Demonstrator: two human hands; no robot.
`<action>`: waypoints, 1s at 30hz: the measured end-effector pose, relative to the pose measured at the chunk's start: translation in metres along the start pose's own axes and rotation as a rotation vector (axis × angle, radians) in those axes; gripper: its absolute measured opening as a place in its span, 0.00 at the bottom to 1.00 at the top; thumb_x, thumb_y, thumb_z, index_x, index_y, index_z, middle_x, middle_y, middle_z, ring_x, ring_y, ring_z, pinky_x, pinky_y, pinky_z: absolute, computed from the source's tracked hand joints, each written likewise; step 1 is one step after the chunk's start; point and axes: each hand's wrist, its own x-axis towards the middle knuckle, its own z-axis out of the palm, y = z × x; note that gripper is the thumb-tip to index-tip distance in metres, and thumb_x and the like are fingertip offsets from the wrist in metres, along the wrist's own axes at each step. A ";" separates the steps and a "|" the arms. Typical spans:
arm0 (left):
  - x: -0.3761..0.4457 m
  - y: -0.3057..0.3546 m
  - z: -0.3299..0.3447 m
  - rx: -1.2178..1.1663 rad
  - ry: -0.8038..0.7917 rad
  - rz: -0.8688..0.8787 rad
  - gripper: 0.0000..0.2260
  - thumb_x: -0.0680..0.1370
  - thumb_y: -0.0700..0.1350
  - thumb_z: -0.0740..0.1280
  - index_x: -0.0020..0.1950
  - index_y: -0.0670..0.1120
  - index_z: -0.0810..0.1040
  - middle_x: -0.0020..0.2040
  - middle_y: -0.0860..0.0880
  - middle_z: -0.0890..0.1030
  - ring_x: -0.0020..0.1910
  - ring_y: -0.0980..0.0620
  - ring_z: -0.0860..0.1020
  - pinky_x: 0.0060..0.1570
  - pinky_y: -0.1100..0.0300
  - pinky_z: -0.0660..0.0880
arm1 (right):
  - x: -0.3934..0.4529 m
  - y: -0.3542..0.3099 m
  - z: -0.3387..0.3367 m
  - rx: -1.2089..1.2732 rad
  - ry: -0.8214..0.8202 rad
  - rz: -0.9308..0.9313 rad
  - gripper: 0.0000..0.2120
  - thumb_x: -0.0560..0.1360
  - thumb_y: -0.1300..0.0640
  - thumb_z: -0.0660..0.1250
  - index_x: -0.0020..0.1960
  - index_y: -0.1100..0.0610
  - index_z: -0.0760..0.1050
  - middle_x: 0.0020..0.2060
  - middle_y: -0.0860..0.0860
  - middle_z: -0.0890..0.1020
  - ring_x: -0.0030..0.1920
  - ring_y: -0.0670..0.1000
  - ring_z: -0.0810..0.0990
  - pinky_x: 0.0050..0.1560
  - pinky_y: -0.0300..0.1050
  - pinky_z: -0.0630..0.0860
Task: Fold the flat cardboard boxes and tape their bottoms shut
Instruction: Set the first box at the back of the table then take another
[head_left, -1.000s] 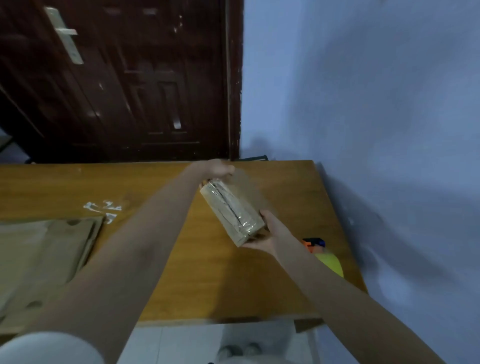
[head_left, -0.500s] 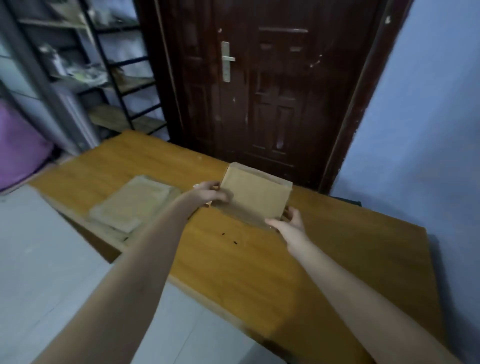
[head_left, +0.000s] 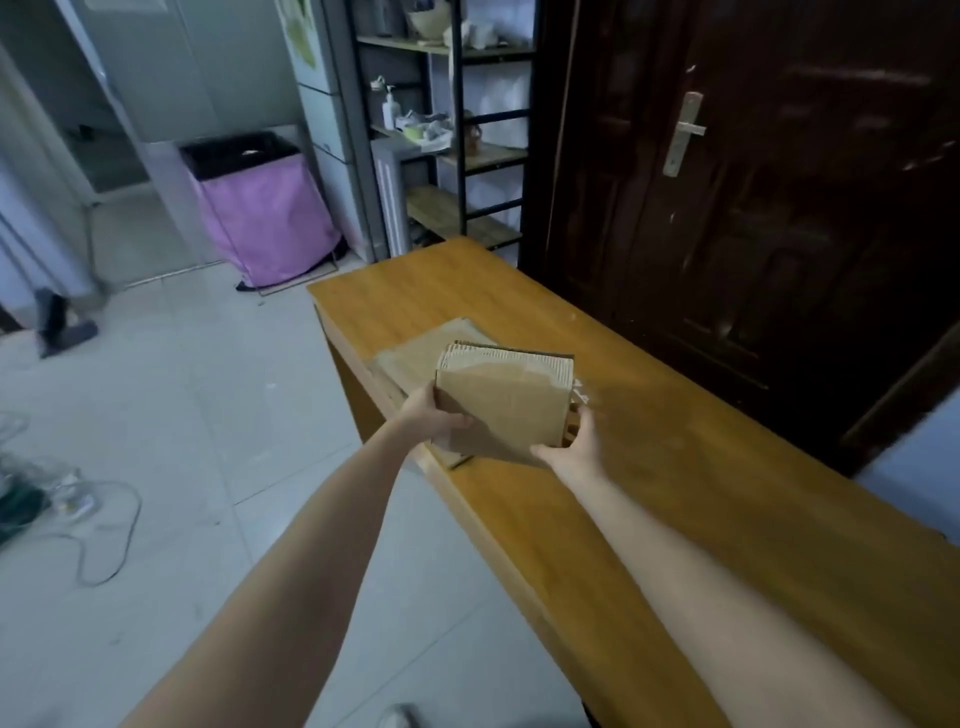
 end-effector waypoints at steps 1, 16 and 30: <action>-0.001 -0.008 -0.008 -0.021 0.012 -0.005 0.40 0.67 0.48 0.77 0.73 0.44 0.62 0.68 0.46 0.71 0.66 0.46 0.69 0.65 0.50 0.70 | -0.002 -0.005 0.011 -0.006 -0.006 -0.029 0.39 0.72 0.65 0.72 0.75 0.56 0.54 0.69 0.54 0.68 0.68 0.55 0.67 0.55 0.40 0.66; 0.045 -0.091 -0.169 -0.005 0.070 -0.005 0.30 0.70 0.41 0.74 0.70 0.41 0.66 0.62 0.45 0.73 0.53 0.51 0.71 0.50 0.60 0.70 | 0.038 -0.067 0.177 -0.243 -0.196 -0.045 0.38 0.72 0.61 0.72 0.73 0.60 0.52 0.70 0.56 0.66 0.69 0.57 0.67 0.64 0.50 0.67; 0.135 -0.122 -0.227 -0.097 0.156 -0.047 0.32 0.67 0.43 0.76 0.68 0.41 0.67 0.62 0.44 0.74 0.61 0.44 0.73 0.60 0.49 0.73 | 0.133 -0.113 0.264 -0.171 -0.177 -0.013 0.34 0.69 0.54 0.76 0.67 0.59 0.61 0.61 0.52 0.73 0.59 0.53 0.73 0.55 0.44 0.70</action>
